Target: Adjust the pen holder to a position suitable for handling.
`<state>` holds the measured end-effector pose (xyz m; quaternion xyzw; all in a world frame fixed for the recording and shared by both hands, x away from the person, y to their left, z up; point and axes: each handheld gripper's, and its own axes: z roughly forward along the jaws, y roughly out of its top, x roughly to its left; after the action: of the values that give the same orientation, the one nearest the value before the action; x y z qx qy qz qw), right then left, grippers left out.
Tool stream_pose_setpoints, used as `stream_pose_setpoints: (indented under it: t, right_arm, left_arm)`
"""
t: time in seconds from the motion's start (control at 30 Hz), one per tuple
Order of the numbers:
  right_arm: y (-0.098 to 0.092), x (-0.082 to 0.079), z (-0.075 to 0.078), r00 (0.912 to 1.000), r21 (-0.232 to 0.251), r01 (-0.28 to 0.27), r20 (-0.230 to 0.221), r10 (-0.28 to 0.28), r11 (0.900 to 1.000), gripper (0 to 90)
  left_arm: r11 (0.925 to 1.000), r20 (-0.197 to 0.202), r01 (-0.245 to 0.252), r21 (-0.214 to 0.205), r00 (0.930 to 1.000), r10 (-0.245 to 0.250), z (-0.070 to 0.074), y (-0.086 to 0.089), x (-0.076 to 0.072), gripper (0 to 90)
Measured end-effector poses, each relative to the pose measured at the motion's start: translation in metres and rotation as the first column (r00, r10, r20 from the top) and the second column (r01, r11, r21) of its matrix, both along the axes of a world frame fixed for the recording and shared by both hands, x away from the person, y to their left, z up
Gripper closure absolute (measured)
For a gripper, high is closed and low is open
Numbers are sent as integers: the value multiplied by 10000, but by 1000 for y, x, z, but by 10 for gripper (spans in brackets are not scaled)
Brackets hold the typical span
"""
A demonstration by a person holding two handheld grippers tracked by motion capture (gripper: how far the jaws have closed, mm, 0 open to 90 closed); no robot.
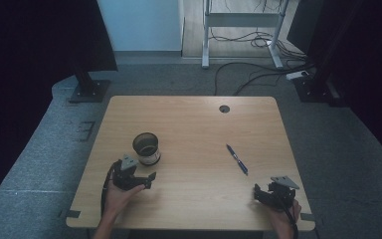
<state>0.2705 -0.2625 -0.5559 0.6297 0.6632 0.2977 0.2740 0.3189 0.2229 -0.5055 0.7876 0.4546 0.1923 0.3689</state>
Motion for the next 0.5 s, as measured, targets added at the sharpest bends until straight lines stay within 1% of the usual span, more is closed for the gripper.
stream_pose_setpoints:
  t: [0.07, 0.13, 0.2, 0.27, 0.3, 0.33, 0.4, 0.5]
  right_arm:
    - [0, 0, 0, 10000, -2, -1, 1, 1, 10000, 122]
    - [0, 0, 0, 10000, 1, 1, 1, -1, 10000, 122]
    - [0, 0, 0, 10000, 1, 0, 1, 0, 10000, 122]
    - [0, 0, 0, 10000, 3, 0, 1, 0, 10000, 122]
    - [0, 0, 0, 10000, 2, 0, 3, 0, 10000, 122]
    - [0, 0, 0, 10000, 6, 3, 1, -3, 10000, 122]
    - [0, 0, 0, 10000, 5, -2, 1, 2, 10000, 122]
    - [0, 0, 0, 10000, 8, 1, 1, -1, 10000, 122]
  left_arm:
    - [10000, 86, -66, 8, 9999, 66, 0, 1, 5, 19]
    - [10000, 146, 25, 53, 9999, -25, 1, 2, 9, 15]
    - [9999, 165, 99, -20, 9998, -99, 0, 3, 13, 12]
    - [10000, 186, 43, 26, 9998, -44, 0, 3, 18, 10]
    - [10000, 236, 36, -27, 9997, -35, -1, 4, 21, 12]
    - [10000, 205, 26, -15, 9998, -26, -1, 5, 23, 6]
    - [9999, 276, -124, 90, 9995, 122, -2, 6, 27, 6]
    - [9998, 393, -182, 38, 9991, 181, -1, 6, 34, 0]
